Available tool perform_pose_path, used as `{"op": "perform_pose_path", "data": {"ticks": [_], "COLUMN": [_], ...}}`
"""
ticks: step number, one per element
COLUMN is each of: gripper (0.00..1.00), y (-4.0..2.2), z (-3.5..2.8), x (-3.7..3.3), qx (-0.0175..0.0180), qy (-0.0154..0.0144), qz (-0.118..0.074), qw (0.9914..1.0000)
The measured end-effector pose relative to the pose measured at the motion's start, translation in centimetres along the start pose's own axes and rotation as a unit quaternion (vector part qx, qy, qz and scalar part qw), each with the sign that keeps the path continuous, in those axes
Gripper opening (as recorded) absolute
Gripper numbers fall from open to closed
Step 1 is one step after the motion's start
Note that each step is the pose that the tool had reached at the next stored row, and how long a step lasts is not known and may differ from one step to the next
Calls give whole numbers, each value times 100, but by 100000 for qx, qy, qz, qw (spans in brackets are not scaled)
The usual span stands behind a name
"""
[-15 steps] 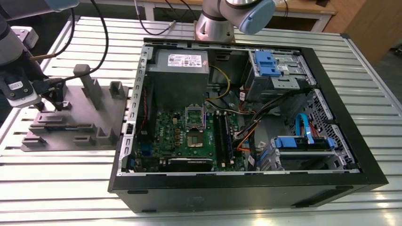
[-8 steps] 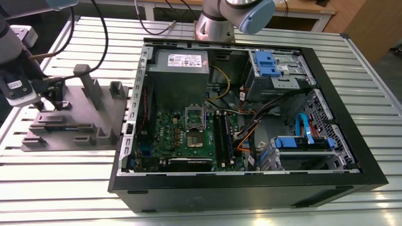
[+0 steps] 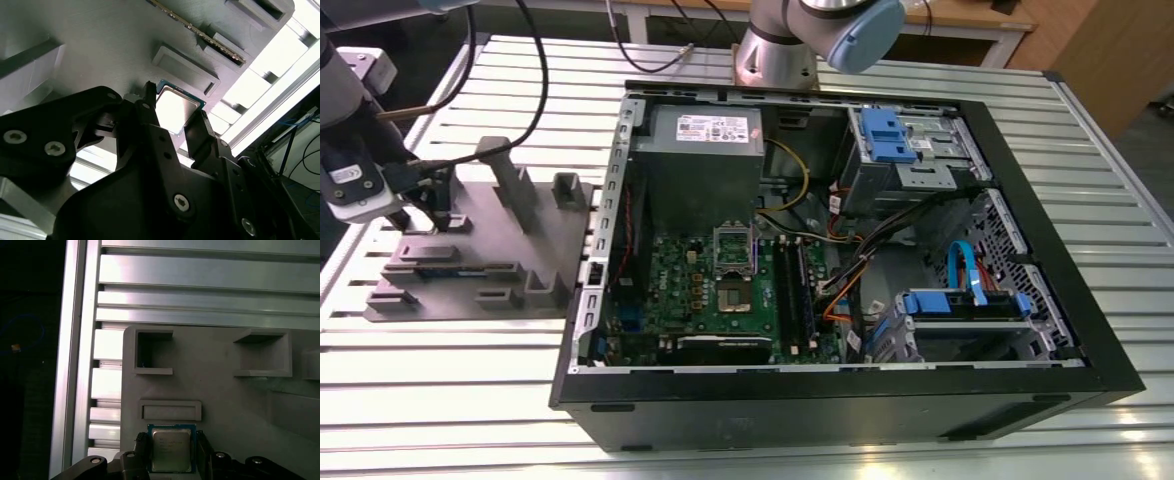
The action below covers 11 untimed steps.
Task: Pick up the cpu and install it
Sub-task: 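Pick up the cpu and move it towards the insertion slot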
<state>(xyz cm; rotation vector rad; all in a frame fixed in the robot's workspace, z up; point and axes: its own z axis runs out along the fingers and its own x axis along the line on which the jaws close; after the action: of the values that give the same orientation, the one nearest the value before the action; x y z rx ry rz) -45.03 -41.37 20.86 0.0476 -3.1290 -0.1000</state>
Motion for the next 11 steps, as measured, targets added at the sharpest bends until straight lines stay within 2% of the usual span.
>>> {"op": "perform_pose_path", "data": {"ticks": [11], "gripper": [47], "y": [0], "z": [-7], "x": [1], "qx": [9], "qy": [14], "qz": [3], "qw": [100000]}}
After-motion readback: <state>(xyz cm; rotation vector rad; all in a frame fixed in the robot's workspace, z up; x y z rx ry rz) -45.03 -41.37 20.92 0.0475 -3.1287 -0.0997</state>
